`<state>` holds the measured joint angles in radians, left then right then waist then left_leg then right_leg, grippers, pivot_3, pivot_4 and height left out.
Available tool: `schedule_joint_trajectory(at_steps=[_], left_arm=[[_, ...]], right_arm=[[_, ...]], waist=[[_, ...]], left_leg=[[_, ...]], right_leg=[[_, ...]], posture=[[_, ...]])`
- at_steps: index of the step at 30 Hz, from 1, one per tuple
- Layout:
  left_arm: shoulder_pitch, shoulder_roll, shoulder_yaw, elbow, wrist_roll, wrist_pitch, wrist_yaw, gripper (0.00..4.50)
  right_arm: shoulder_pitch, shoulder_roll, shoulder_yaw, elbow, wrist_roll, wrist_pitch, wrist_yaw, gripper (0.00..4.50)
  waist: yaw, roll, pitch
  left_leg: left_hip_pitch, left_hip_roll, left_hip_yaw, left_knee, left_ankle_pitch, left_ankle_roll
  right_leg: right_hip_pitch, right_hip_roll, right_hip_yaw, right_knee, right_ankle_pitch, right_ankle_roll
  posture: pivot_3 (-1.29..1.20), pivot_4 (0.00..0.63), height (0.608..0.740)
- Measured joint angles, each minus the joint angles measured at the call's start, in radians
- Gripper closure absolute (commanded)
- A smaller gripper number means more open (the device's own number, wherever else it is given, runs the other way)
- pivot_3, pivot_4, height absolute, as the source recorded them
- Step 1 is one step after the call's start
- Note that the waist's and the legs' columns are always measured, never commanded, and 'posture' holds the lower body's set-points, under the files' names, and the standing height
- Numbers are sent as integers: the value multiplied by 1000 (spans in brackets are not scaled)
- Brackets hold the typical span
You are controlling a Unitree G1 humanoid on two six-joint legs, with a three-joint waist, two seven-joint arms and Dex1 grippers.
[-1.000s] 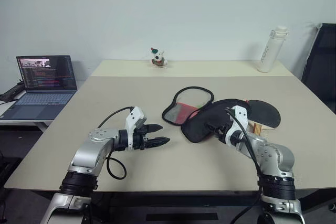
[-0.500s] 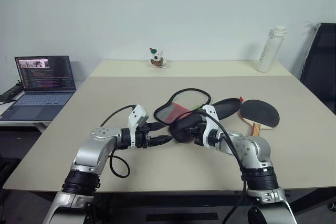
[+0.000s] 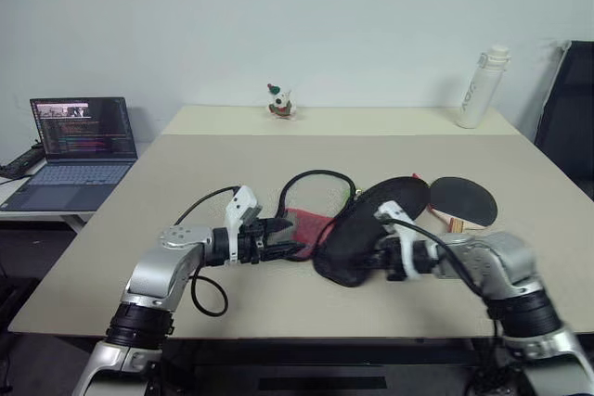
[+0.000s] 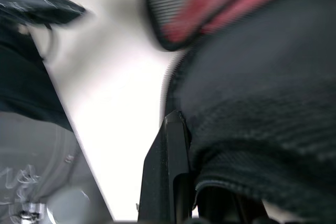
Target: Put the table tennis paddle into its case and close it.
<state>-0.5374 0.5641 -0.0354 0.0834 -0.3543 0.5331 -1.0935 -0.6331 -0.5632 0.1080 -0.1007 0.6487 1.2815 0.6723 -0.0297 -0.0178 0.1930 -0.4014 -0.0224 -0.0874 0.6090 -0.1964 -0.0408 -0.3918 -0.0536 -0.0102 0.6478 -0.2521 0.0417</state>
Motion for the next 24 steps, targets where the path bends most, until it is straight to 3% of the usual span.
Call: schedule_joint_trajectory(at_steps=[8,16,23,24], left_arm=[[-4,0,-7,8,3,-19,-9,956],[-12,-1,-19,28,5,-41,-9,956],[-19,-1,-19,28,1,-49,-10,956],[-23,-1,-19,28,1,-50,-10,956]], right_arm=[[-30,-226,140,215,-147,-192,233,4478],[-184,-221,228,490,-319,-385,373,4478],[-226,-197,229,622,-396,-442,427,4478],[-229,-194,228,627,-397,-441,431,4272]], waist=[[-2,-1,0],[-2,-1,1],[-1,-1,1],[-1,-1,1]], left_leg=[[0,0,1,0,0,0],[0,0,1,0,0,0],[0,0,1,0,0,0],[0,0,1,0,0,0]], right_leg=[[0,0,0,0,0,0],[0,0,0,-1,0,0],[0,0,0,-1,0,0],[0,0,0,0,0,0]], posture=[[0,150,740],[0,150,740],[0,150,740],[0,150,740]])
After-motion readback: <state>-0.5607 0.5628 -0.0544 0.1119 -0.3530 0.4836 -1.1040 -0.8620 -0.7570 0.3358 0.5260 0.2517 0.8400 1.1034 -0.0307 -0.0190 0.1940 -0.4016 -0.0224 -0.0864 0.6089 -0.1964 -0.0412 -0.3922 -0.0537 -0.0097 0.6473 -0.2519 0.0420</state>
